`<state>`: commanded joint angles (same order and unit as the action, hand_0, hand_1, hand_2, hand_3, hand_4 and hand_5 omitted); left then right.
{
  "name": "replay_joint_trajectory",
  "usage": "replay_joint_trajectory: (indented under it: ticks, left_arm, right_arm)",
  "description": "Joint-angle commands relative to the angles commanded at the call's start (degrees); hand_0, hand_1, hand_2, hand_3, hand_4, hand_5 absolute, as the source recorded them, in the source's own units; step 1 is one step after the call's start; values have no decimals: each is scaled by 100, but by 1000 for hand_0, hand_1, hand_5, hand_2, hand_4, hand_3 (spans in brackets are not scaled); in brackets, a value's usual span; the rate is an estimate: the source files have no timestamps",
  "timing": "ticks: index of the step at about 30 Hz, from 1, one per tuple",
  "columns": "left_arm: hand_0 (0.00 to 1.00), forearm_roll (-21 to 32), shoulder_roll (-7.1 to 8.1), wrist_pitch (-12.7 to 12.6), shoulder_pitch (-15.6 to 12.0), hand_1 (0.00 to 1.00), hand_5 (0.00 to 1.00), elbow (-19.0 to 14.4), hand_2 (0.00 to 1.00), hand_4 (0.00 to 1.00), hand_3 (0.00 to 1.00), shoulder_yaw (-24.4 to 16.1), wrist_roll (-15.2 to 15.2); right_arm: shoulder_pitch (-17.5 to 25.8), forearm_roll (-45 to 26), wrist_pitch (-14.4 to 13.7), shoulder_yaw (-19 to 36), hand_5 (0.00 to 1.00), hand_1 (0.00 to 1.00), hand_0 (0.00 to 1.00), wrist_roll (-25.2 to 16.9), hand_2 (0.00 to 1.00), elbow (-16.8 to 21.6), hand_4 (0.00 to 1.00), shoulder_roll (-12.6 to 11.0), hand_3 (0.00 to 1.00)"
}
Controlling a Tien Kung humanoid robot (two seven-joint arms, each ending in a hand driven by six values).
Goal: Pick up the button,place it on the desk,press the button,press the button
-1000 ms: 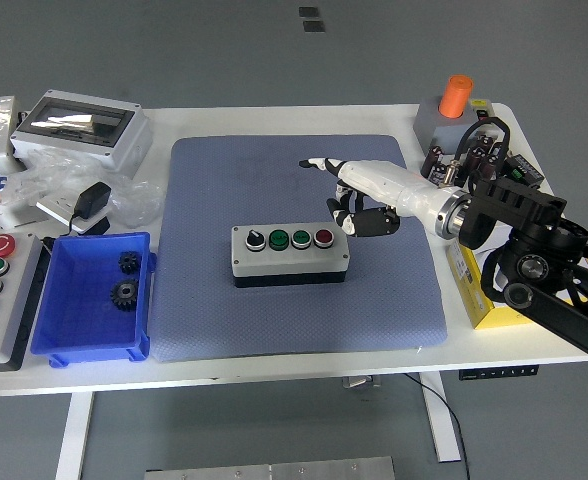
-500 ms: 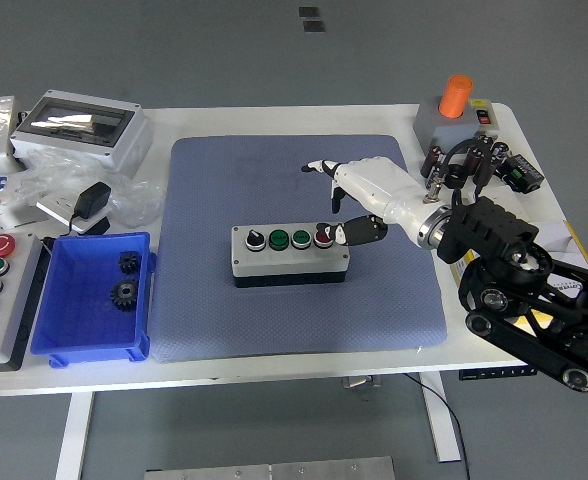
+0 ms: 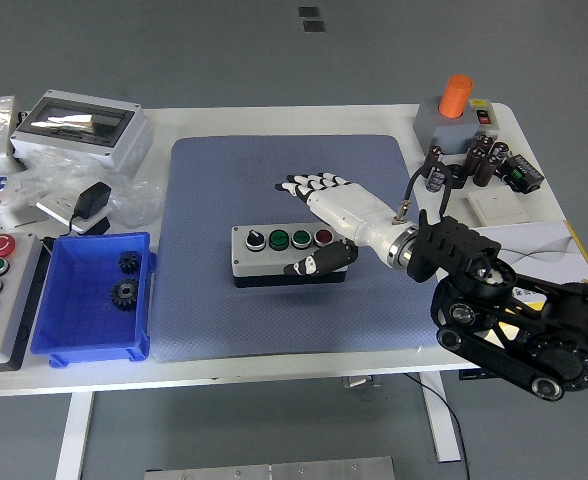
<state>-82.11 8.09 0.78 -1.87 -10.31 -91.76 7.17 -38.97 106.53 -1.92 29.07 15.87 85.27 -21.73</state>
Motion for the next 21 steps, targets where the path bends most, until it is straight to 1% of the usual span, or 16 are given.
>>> replay_joint_trajectory:
  ticks: [9,17,18,21]
  left_arm:
    - [735,-7,2,8,21,739,171,0,687,688,816,2,-5]
    - [735,-21,8,11,36,739,171,0,687,688,816,-8,-3]
    - [735,-23,9,12,38,738,171,0,687,688,815,-9,-3]
    - [735,-31,10,13,42,738,171,0,687,688,815,-14,-4]
  right_arm:
    - [-218,46,-11,-267,445,998,998,98,998,-626,998,403,998]
    - [-326,48,15,-449,445,998,998,139,998,-965,998,612,998]
    - [-332,45,15,-466,444,985,950,142,998,-990,998,626,998]
    - [-343,44,13,-516,444,985,950,154,998,-1055,998,655,998]
